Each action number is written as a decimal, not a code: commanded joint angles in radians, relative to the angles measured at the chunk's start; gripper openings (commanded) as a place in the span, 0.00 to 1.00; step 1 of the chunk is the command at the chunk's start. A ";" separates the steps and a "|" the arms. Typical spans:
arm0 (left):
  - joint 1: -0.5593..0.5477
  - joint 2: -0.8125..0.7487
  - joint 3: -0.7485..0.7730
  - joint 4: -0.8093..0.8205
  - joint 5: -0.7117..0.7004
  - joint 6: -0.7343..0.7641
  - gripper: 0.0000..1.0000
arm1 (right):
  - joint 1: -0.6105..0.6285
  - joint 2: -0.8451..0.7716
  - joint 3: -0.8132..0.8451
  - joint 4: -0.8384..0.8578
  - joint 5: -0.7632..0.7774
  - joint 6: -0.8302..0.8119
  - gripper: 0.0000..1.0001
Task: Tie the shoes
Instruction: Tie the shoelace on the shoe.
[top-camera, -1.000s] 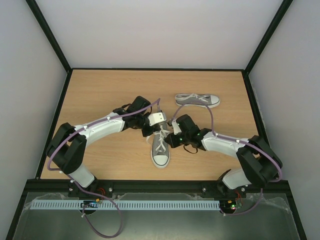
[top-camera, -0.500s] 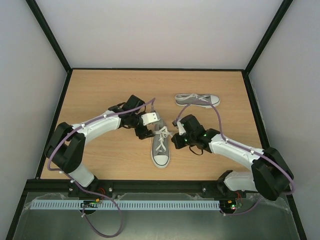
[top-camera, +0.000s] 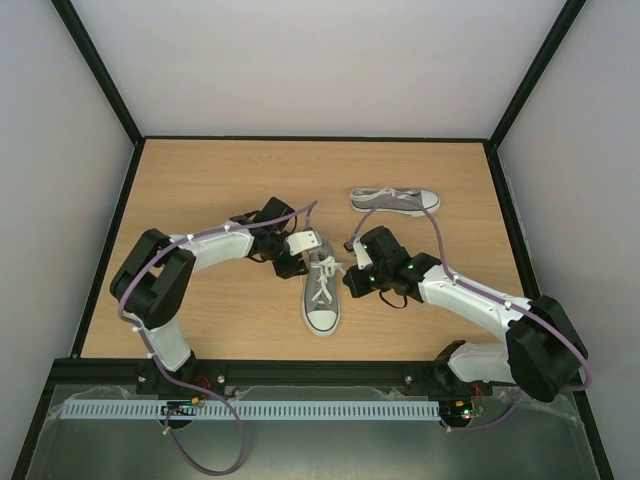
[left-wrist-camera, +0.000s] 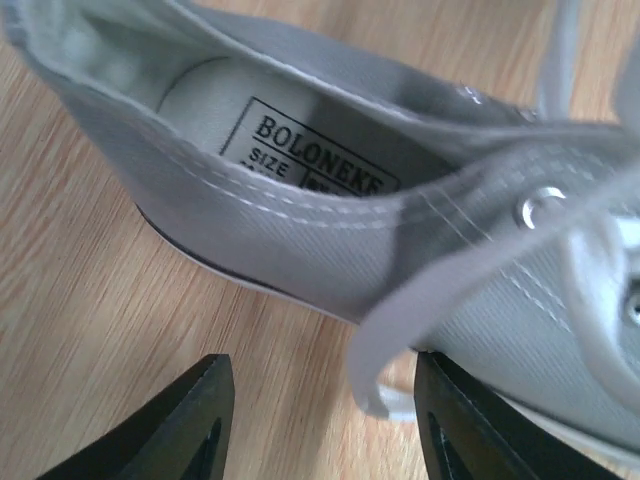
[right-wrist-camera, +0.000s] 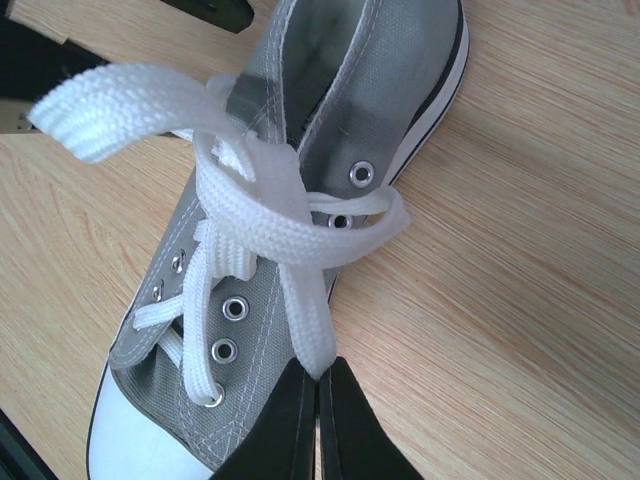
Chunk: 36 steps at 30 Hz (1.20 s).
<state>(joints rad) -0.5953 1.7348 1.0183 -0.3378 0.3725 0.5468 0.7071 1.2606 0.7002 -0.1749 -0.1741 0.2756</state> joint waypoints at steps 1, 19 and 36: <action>-0.001 0.050 0.031 0.020 0.074 -0.046 0.50 | -0.005 -0.012 0.017 -0.061 0.007 -0.004 0.01; 0.200 -0.168 -0.038 -0.121 0.079 -0.041 0.02 | -0.212 -0.171 -0.108 -0.110 -0.026 0.217 0.01; 0.288 -0.383 -0.082 -0.267 0.125 -0.050 0.02 | -0.329 -0.853 -0.259 -0.245 0.450 0.752 0.01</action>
<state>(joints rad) -0.3088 1.3758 0.9501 -0.5571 0.4671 0.5076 0.3836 0.4892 0.4477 -0.3126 0.0978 0.8749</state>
